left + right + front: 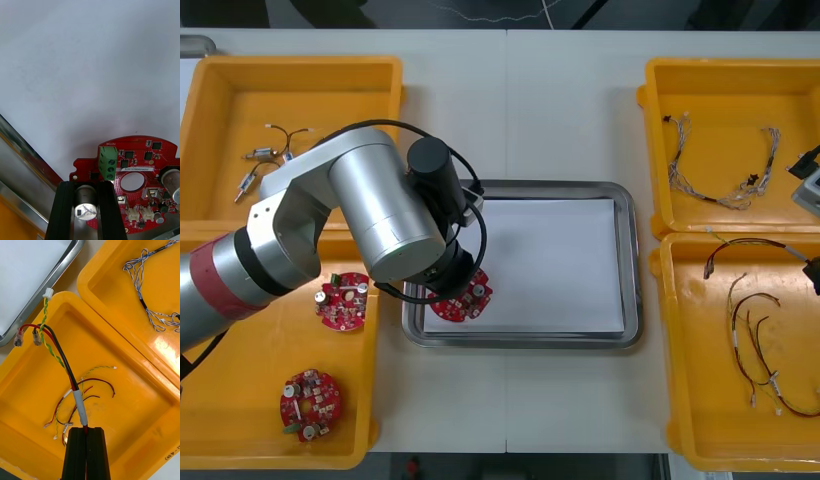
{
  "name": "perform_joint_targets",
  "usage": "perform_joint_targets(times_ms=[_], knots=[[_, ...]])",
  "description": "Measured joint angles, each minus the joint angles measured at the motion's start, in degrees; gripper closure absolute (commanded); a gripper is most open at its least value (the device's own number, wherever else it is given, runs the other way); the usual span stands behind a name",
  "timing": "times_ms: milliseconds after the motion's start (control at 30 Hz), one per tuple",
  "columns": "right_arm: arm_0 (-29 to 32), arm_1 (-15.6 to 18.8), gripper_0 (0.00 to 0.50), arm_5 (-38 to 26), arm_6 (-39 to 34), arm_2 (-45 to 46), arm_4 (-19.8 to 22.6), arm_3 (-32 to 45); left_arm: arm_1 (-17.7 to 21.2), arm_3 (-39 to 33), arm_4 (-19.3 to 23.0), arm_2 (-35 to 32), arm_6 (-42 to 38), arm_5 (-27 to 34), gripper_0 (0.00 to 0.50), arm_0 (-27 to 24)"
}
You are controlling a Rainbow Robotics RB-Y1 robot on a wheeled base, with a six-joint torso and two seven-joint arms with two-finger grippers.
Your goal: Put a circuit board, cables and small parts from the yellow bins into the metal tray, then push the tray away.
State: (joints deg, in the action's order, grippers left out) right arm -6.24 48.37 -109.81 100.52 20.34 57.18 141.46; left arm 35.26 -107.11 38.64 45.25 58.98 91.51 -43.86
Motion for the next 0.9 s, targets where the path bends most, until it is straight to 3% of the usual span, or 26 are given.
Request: perform_joint_targets(times_ms=[300, 433, 500, 567, 667, 900], knots=[[0.00, 0.00, 0.500, 0.00, 0.00, 0.00, -0.09, 0.00, 0.00, 0.39, -0.07, 0.87, -0.73, -0.53, 0.492, 0.00], [0.00, 0.00, 0.500, 0.00, 0.00, 0.00, -0.10, 0.00, 0.00, 0.99, -0.08, 1.26, -2.70, -1.39, 0.375, 0.00], [0.00, 0.00, 0.500, 0.00, 0.00, 0.00, -0.10, 0.00, 0.00, 1.19, -0.10, 1.43, -3.60, -1.57, 0.272, 0.00], [0.00, 0.00, 0.500, 0.00, 0.00, 0.00, -0.10, 0.00, 0.00, 1.21, -0.10, 1.45, -4.12, -1.59, 0.119, 0.00], [0.00, 0.00, 0.500, 0.00, 0.00, 0.00, -0.10, 0.00, 0.00, 1.22, -0.13, 1.45, -4.51, -1.72, 0.000, 0.00], [0.00, 0.00, 0.500, 0.00, 0.00, 0.00, -0.09, 0.00, 0.00, 1.22, -0.22, 1.45, -4.94, -2.01, 0.000, 0.00]])
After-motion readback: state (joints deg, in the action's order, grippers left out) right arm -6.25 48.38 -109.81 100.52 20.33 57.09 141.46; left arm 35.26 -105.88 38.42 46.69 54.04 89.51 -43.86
